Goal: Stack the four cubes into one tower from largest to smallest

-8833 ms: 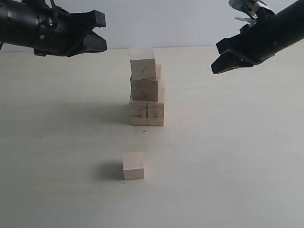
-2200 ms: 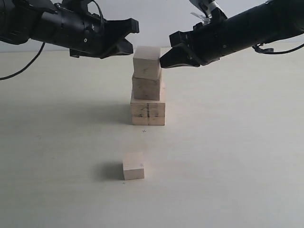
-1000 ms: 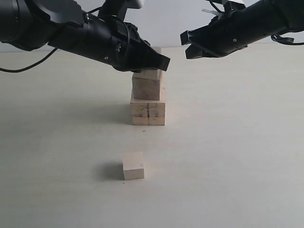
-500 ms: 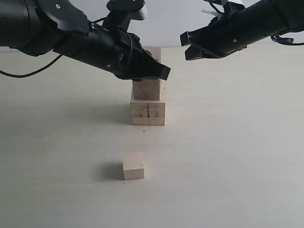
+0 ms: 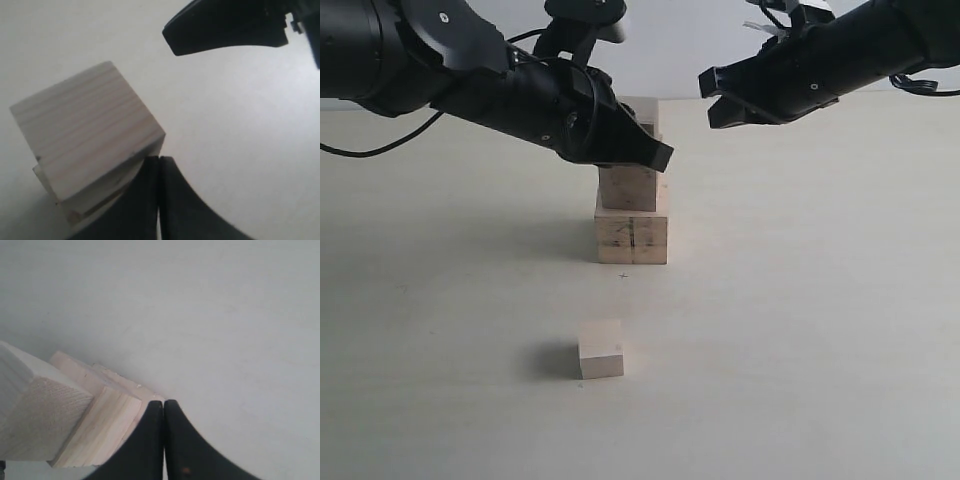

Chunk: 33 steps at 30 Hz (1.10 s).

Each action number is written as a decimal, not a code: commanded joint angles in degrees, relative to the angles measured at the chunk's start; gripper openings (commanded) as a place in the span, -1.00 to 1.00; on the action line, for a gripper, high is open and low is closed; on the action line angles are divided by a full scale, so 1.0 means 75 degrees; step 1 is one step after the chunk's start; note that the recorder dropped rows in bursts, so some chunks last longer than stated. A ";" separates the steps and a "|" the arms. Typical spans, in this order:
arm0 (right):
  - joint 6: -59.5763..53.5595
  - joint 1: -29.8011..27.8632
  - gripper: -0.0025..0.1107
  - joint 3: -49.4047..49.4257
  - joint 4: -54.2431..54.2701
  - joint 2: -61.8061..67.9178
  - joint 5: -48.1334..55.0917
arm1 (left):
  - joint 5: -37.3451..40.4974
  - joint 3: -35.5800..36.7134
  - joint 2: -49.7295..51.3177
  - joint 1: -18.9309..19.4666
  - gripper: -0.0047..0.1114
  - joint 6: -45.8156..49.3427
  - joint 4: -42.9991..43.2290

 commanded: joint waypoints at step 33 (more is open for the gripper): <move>0.0713 -0.0011 -0.96 -0.0017 0.0033 -0.0122 0.1624 | 0.0532 -0.0002 -0.0020 0.0009 -0.92 -0.0048 -0.0044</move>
